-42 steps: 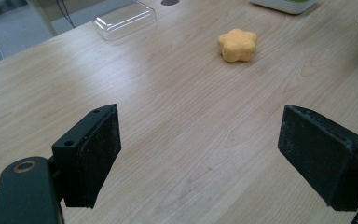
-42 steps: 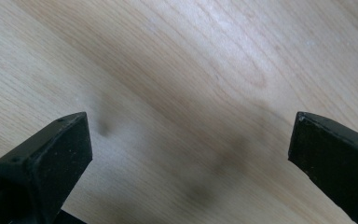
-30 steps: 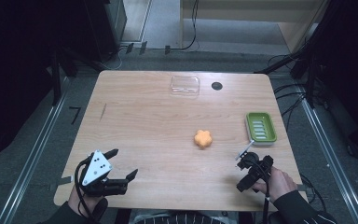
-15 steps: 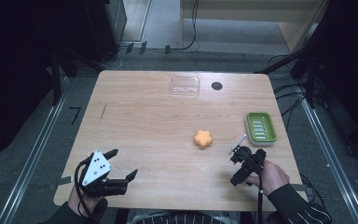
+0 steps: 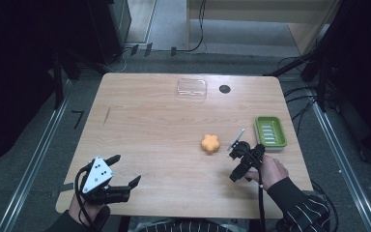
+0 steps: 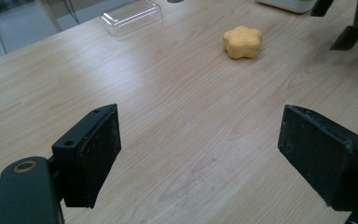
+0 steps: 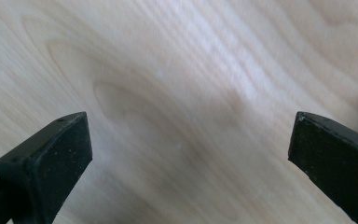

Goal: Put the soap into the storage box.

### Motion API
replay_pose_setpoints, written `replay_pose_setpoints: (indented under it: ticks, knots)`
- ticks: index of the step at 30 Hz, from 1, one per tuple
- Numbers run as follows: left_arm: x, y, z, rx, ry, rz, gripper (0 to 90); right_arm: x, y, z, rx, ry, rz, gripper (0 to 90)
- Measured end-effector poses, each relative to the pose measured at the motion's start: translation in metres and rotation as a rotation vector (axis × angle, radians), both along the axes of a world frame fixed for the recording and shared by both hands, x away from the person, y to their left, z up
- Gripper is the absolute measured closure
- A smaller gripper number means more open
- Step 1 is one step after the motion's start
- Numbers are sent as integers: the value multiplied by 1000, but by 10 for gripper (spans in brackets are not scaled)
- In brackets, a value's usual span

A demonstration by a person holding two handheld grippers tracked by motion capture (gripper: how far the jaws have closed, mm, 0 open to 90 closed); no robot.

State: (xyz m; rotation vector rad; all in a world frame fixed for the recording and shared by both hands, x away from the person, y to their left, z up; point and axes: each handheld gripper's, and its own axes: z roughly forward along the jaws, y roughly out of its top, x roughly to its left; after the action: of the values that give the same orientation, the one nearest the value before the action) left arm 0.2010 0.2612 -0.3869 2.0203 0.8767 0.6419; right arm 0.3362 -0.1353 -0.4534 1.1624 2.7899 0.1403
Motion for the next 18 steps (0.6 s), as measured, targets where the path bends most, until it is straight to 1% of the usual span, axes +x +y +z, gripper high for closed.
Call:
replay_pose_setpoints:
  ticks: [2,5,10,12,15,18]
  knots:
    - [0,0,0,-2,-1,0,136,4,3,1,-3,-3,-1,0]
    - [0,-1,0,1,0,-4,136,9,8,2,6,-3,6,0]
    - [0,-1,0,1,0,-3,136,17,16,4,10,-11,25,0]
    - [0,-1,0,-2,1,-3,136,20,18,5,27,-8,22,0]
    - [0,-1,0,-3,0,-2,136,23,20,5,31,-14,20,0]
    - [0,-1,0,-2,0,-3,136,31,25,8,39,-14,19,0]
